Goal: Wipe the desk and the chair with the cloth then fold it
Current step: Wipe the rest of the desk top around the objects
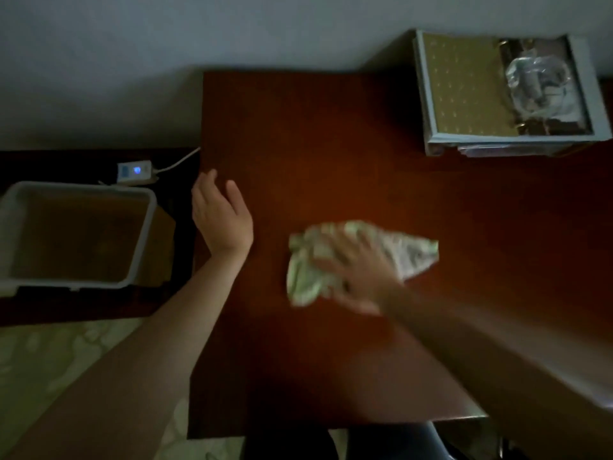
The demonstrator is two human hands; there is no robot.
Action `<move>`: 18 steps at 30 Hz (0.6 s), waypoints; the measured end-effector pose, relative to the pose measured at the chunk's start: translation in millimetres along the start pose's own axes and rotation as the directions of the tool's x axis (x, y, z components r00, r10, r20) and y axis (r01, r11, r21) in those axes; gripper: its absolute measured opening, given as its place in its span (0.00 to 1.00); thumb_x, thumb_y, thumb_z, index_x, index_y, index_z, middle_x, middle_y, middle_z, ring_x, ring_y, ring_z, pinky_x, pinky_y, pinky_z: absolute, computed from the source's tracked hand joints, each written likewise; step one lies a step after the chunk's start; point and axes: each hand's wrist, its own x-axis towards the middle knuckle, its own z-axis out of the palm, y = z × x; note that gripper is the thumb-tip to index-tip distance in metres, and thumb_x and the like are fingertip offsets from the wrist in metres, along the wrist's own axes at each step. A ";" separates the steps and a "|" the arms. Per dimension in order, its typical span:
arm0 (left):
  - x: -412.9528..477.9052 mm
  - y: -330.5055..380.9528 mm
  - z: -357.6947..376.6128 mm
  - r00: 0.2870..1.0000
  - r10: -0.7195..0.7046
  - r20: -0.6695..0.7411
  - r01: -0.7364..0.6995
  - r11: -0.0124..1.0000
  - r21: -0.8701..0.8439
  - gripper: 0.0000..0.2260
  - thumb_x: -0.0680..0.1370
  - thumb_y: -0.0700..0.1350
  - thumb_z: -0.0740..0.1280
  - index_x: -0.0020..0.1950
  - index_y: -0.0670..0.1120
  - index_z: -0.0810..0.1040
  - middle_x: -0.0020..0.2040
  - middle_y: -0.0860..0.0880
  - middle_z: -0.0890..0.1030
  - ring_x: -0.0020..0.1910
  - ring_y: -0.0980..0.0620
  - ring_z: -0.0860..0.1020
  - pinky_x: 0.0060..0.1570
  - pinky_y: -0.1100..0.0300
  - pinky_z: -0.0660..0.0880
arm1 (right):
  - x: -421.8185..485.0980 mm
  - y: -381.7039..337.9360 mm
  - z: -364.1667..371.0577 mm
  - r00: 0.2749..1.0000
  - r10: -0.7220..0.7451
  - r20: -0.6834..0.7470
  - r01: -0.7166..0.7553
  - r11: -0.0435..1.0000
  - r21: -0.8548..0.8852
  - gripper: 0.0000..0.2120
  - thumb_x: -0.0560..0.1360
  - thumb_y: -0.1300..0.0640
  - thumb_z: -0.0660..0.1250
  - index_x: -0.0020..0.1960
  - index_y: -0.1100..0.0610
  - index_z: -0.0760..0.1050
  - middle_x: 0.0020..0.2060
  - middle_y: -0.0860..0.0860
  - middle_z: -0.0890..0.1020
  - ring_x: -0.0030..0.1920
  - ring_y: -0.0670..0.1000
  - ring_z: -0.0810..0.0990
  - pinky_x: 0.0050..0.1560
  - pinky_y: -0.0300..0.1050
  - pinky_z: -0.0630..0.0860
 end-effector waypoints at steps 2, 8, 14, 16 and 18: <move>0.9 -23.1 -20.7 0.993 -0.121 0.005 0.121 0.993 0.010 0.21 0.83 0.51 0.51 0.72 0.41 0.65 0.70 0.43 0.68 0.69 0.46 0.67 0.69 0.51 0.65 | 73.1 36.5 -24.5 0.977 0.211 -0.029 -0.209 0.976 0.063 0.32 0.73 0.33 0.44 0.75 0.42 0.55 0.76 0.55 0.54 0.75 0.61 0.53 0.69 0.69 0.52; -20.0 -64.2 -57.0 0.672 -0.540 0.507 0.684 0.714 -0.147 0.28 0.80 0.63 0.44 0.71 0.51 0.69 0.69 0.48 0.71 0.64 0.49 0.71 0.68 0.49 0.65 | 195.8 42.8 -63.9 0.885 0.464 -0.021 -0.457 0.877 0.148 0.27 0.78 0.36 0.46 0.75 0.39 0.49 0.77 0.53 0.45 0.75 0.65 0.41 0.69 0.70 0.42; -19.8 -66.3 -69.3 0.597 -0.519 0.611 0.754 0.623 -0.207 0.32 0.78 0.66 0.41 0.70 0.52 0.71 0.69 0.49 0.72 0.67 0.48 0.70 0.61 0.53 0.67 | 71.3 -105.8 3.8 1.000 0.030 0.003 -0.030 1.000 -0.003 0.26 0.76 0.38 0.48 0.74 0.40 0.58 0.77 0.52 0.53 0.75 0.65 0.51 0.66 0.72 0.50; -19.4 -62.2 -70.6 0.606 -0.524 0.599 0.735 0.657 -0.168 0.31 0.77 0.68 0.43 0.64 0.53 0.76 0.63 0.49 0.77 0.59 0.48 0.76 0.59 0.52 0.71 | 7.6 -159.0 29.9 0.984 -0.173 0.039 0.174 0.985 -0.016 0.25 0.74 0.39 0.52 0.70 0.40 0.65 0.74 0.52 0.61 0.73 0.64 0.58 0.65 0.73 0.53; -25.5 -51.2 -68.6 0.636 -0.538 0.552 0.703 0.699 -0.129 0.27 0.79 0.65 0.44 0.51 0.52 0.78 0.48 0.51 0.78 0.45 0.52 0.76 0.49 0.55 0.72 | -35.8 -189.1 48.5 0.957 -0.271 0.104 0.273 0.962 -0.004 0.23 0.73 0.40 0.57 0.67 0.41 0.70 0.72 0.50 0.66 0.72 0.61 0.63 0.66 0.71 0.61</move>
